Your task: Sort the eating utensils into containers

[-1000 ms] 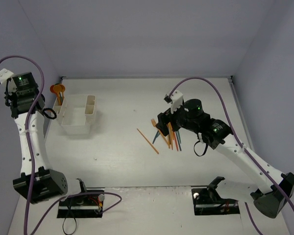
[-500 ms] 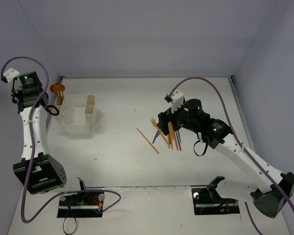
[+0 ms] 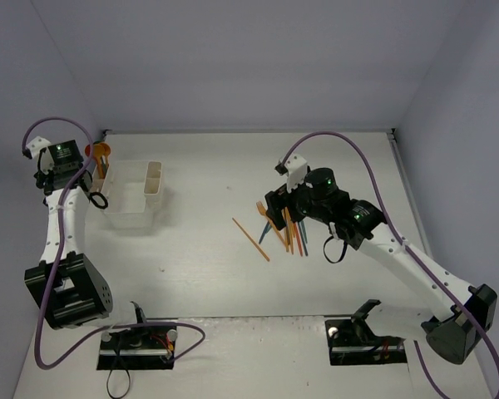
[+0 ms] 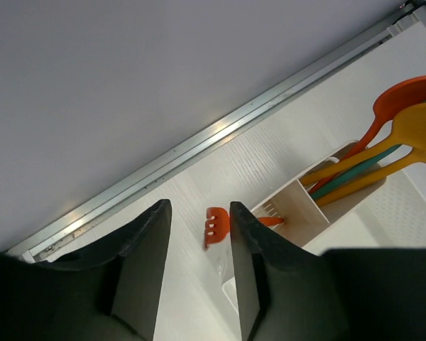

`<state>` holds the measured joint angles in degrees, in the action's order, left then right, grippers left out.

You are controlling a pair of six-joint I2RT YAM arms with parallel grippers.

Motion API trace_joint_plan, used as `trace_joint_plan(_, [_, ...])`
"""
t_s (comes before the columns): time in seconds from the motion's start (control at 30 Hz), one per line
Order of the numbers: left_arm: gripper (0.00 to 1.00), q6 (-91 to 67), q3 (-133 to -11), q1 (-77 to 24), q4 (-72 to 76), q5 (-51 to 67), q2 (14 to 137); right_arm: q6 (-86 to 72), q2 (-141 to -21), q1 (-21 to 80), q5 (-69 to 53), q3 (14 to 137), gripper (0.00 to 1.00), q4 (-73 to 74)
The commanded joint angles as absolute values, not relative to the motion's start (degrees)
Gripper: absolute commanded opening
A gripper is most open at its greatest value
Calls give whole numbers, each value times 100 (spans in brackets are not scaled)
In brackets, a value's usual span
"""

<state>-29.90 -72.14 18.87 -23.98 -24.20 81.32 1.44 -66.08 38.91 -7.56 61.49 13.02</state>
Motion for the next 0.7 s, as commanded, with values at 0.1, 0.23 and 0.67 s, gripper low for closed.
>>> trace_joint_plan(0.1, [62,-2938,-7420,1898,-2230,-2534,7487,-130,-6769,3841,-161,6167,84,1070])
trace_joint_plan(0.23, [74,-2877,-7632,1846,-2549,-2413,7131,-469,-6974,3805,265,6212,83,1072])
trace_joint_plan(0.67, [82,-2070,-7743,195,-3310,114,5984,-1164,-8707,3551,325,6270,49,1088])
